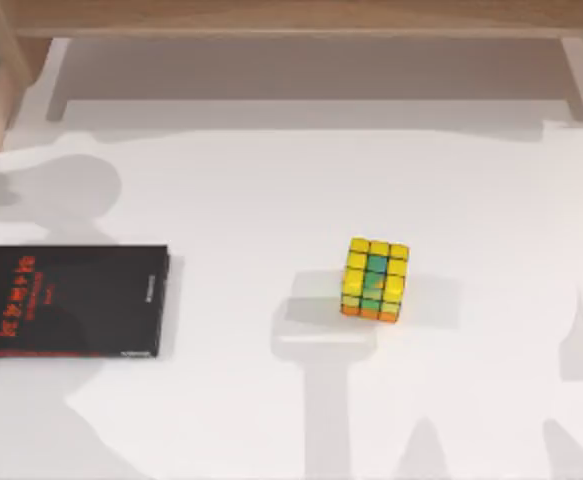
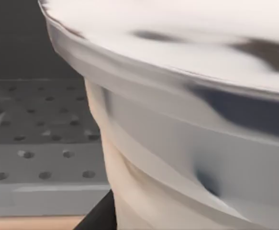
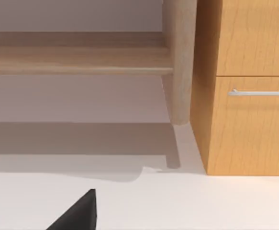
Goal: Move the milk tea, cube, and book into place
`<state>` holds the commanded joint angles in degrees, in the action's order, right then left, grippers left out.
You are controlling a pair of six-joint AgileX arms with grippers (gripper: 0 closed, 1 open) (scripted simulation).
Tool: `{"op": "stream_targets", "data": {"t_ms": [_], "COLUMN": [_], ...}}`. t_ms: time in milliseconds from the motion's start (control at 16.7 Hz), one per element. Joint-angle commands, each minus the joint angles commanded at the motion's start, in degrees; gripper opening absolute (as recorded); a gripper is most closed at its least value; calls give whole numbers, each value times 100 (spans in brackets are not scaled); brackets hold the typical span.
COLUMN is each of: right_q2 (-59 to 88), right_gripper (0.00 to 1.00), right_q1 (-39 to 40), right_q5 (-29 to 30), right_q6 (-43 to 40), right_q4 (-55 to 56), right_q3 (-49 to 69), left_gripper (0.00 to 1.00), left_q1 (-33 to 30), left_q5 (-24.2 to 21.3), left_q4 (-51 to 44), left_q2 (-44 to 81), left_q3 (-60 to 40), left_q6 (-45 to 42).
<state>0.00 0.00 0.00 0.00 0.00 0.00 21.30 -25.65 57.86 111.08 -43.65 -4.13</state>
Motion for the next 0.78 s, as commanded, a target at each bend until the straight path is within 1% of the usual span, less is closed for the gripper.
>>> {"op": "stream_targets", "data": {"t_ms": [240, 780], "right_q2": [0, 0], "right_gripper": [100, 100], "right_q1": [0, 0], "right_q5": [0, 0], "right_q6": [0, 0], "right_q4": [0, 0], "right_q3": [0, 0], "left_gripper": [0, 0], "left_q1": [-15, -1], "left_q5": [16, -9], "left_q4": [7, 652], "left_q2": [4, 576], "left_q3": [19, 67], "left_q6": [-7, -2]}}
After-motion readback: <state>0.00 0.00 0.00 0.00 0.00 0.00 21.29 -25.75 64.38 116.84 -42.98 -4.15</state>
